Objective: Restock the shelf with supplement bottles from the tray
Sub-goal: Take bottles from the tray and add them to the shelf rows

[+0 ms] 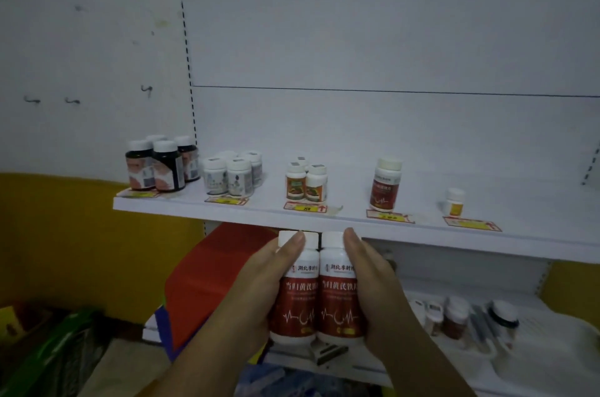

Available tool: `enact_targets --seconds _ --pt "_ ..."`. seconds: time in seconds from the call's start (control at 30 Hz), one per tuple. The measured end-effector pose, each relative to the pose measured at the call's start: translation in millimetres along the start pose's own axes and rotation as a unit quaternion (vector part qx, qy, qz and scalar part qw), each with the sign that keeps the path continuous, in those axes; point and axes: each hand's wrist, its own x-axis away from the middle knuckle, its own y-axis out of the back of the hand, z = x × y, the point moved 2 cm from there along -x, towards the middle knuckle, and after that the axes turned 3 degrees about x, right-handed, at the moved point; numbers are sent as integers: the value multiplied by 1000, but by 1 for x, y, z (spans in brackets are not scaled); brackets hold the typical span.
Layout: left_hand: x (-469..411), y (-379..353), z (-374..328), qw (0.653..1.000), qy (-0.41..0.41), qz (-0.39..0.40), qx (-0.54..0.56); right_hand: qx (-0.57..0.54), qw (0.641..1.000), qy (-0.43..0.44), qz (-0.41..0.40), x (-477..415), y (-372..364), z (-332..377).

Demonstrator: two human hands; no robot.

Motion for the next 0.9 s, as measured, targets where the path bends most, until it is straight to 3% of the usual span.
enact_targets --seconds 0.27,0.5,0.67,0.9 --pt "-54 -20 -18 998 -29 39 -28 73 985 114 -106 -27 35 30" --pt "-137 -30 -78 971 -113 15 -209 129 950 205 -195 -90 125 73" --pt "-213 -53 -119 946 -143 -9 -291 252 931 187 -186 -146 183 97" --pt "-317 -79 -116 925 -75 -32 -372 324 931 152 -75 -199 211 92"
